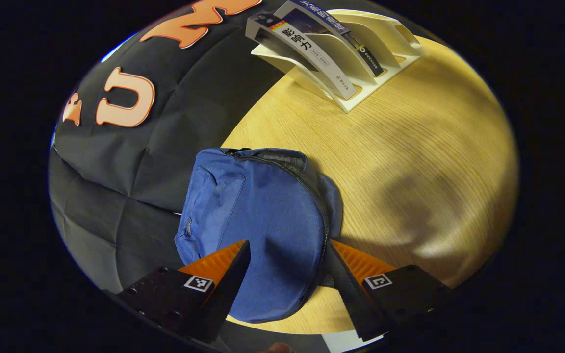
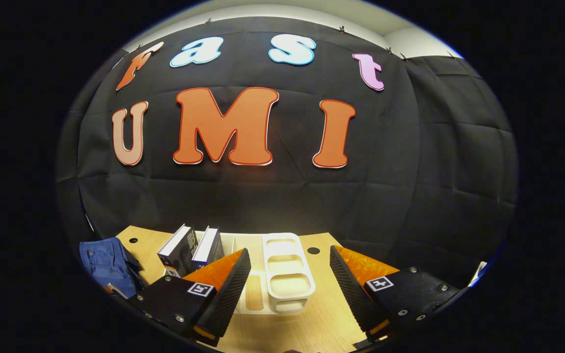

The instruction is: Open the schoolbag, grab two books from the bookshelf and put them into the schoolbag.

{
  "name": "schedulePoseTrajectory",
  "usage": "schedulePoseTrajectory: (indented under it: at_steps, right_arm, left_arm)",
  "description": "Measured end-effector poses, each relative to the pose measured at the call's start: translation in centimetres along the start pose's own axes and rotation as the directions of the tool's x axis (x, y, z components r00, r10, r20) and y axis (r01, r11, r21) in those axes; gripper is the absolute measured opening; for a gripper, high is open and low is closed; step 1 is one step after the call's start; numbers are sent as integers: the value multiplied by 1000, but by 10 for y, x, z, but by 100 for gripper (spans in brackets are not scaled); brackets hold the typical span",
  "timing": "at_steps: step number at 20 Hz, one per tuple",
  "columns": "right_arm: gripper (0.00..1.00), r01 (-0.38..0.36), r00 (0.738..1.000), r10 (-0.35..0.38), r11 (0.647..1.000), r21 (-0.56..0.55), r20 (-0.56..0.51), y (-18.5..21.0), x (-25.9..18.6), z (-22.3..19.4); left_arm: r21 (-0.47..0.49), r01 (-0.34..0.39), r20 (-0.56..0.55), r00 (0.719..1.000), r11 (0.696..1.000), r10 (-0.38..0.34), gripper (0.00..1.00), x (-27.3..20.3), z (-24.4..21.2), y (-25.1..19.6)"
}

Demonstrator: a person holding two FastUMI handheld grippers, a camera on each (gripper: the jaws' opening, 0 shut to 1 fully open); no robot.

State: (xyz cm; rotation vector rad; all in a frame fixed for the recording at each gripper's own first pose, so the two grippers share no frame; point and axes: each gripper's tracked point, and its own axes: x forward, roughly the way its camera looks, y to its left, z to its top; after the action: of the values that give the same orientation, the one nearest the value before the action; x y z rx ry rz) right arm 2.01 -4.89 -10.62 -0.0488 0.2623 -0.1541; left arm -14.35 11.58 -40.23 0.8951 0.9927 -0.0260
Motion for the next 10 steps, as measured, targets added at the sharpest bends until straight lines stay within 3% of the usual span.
schedulePoseTrajectory:
  at_steps: [7, 9, 10]
  right_arm:
    - [97, -9, 1000, 9, 1000, -2, 7, 8, -2, 3]
    - [97, -7, 1000, 7, 1000, 2, 13, 7, -3, 5]
    - [97, -4, 1000, 4, 1000, 3, 16, 7, -3, 5]
  left_arm:
    - [-26, 13, -6, 1000, 1000, -14, 94, 7, -1, -3]
    - [-34, -4, -1, 1000, 999, 4, 83, 2, 2, 4]
    - [-41, -7, 6, 1000, 999, 7, 63, 0, 3, 6]
